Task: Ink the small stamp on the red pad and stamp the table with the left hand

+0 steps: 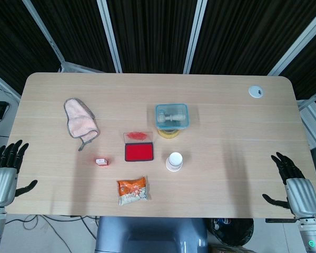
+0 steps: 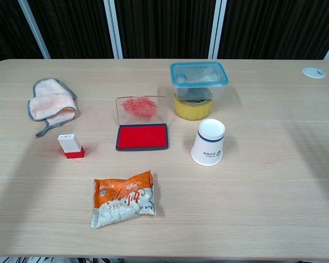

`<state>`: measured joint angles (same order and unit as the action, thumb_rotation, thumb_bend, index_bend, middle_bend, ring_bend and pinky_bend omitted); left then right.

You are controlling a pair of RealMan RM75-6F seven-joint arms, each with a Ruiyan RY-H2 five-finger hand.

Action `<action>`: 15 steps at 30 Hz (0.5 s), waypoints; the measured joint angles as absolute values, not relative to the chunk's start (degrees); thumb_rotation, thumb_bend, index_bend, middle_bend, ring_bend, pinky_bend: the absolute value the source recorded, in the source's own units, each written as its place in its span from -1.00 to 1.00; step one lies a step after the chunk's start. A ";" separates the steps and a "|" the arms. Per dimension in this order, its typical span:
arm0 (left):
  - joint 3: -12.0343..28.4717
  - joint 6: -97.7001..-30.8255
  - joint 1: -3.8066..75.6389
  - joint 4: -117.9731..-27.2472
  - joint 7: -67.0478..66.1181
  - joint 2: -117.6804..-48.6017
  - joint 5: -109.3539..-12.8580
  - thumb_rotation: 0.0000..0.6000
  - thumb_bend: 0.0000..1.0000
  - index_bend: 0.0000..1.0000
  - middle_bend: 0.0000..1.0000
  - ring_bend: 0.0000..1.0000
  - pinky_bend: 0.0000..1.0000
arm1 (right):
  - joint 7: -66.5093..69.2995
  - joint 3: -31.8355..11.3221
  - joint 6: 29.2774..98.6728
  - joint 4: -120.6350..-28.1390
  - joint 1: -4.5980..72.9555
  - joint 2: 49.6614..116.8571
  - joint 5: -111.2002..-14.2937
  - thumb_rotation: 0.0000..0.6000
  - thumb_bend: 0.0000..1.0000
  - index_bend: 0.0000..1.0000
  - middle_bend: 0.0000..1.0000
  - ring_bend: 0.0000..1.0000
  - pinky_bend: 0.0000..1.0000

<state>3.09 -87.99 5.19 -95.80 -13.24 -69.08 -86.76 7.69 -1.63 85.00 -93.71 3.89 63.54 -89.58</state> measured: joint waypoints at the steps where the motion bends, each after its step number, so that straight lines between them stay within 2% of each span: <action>1: 3.09 -87.95 5.20 -95.79 -13.30 -69.07 -86.73 1.00 -0.96 -1.00 -1.00 -1.00 -0.99 | 7.70 -1.64 85.01 -93.71 3.88 63.54 -89.58 1.00 -0.75 -1.00 -1.00 -1.00 -0.63; 15: 3.16 -87.29 5.37 -95.90 -13.37 -69.08 -86.19 1.00 -0.96 -1.00 -1.00 -1.00 -0.99 | 7.69 -1.77 85.07 -93.76 3.89 63.71 -89.32 1.00 -0.75 -1.00 -1.00 -1.00 -0.63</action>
